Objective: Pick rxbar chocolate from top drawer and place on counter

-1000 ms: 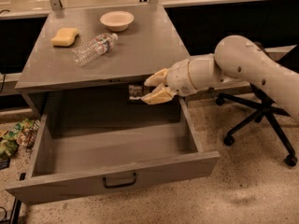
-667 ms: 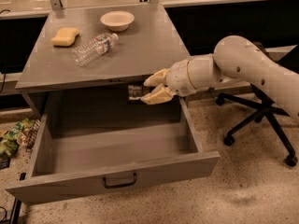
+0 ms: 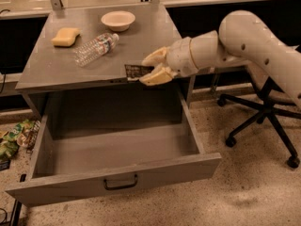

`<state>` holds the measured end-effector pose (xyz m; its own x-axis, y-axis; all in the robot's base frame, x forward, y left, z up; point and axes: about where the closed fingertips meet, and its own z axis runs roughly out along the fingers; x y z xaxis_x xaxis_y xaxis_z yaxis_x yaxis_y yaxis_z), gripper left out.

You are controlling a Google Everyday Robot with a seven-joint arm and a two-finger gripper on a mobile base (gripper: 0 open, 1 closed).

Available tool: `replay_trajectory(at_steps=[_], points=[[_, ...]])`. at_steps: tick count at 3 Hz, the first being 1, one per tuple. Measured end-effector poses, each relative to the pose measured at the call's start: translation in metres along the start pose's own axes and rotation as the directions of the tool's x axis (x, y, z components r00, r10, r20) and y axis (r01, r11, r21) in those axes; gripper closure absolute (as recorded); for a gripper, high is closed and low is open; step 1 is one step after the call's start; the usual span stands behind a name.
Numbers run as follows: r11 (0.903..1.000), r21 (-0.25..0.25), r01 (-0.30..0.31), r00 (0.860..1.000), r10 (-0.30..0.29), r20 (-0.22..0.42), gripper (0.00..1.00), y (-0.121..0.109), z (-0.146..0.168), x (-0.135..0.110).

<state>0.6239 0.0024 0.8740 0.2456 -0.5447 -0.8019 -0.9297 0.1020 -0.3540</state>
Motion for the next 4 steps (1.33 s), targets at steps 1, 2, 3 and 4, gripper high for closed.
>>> replay_trajectory(at_steps=[1,2,3,4], points=[[0.9992,0.031,0.025,1.0,-0.025,0.011,1.0,-0.062,-0.006,-0.017],[0.998,0.058,0.024,1.0,-0.025,0.016,1.0,-0.108,0.002,-0.018],[0.9916,0.122,-0.043,0.999,0.043,0.008,1.0,-0.143,0.016,0.009],[0.9709,0.22,-0.094,0.995,0.101,-0.02,1.0,-0.173,0.027,0.026]])
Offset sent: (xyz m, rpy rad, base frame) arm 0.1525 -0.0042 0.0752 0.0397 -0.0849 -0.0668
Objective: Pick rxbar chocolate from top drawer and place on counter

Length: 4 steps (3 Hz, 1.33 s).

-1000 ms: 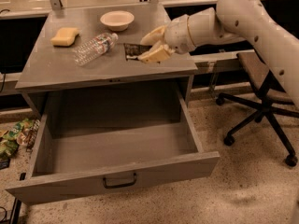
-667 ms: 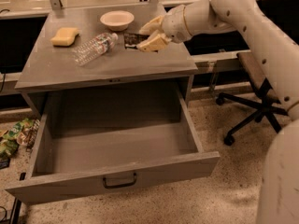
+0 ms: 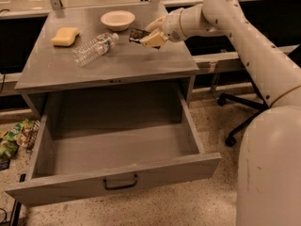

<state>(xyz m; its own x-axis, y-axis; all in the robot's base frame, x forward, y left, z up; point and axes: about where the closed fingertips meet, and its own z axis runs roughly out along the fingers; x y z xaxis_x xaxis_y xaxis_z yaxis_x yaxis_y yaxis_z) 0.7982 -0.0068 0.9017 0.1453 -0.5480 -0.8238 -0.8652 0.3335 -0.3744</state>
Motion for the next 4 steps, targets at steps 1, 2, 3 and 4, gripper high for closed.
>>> replay_trajectory(at_steps=[1,2,3,4], points=[[0.9968,0.066,-0.045,0.999,0.047,-0.022,0.84,-0.012,0.013,0.005],[0.9949,0.075,-0.068,0.997,0.07,-0.029,0.61,-0.011,0.028,0.008],[0.9932,0.094,-0.068,0.996,0.074,-0.058,0.38,-0.01,0.033,0.011],[0.991,0.122,-0.056,0.996,0.064,-0.062,0.13,-0.013,0.025,0.008]])
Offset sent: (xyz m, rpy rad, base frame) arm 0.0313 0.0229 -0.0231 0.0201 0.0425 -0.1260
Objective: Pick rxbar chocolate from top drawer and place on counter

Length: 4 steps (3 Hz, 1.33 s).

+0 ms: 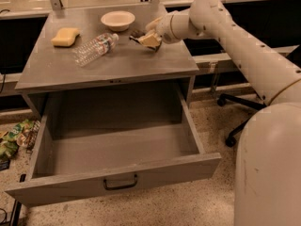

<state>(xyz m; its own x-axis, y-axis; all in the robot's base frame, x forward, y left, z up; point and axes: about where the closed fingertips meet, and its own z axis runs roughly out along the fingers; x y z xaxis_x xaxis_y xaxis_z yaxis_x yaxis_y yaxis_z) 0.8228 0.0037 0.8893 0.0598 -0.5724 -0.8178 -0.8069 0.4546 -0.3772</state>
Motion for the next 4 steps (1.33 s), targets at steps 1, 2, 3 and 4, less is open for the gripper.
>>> replay_trajectory(at_steps=[1,2,3,4], points=[[0.9996,0.026,0.007,1.0,-0.008,0.027,0.0,-0.004,-0.015,-0.003],[0.9985,0.05,0.023,0.994,-0.028,0.11,0.0,-0.006,-0.06,-0.016],[0.9871,0.139,0.079,0.971,-0.108,0.215,0.0,-0.002,-0.13,-0.056],[0.9796,0.182,0.086,0.964,-0.128,0.233,0.0,0.012,-0.146,-0.052]])
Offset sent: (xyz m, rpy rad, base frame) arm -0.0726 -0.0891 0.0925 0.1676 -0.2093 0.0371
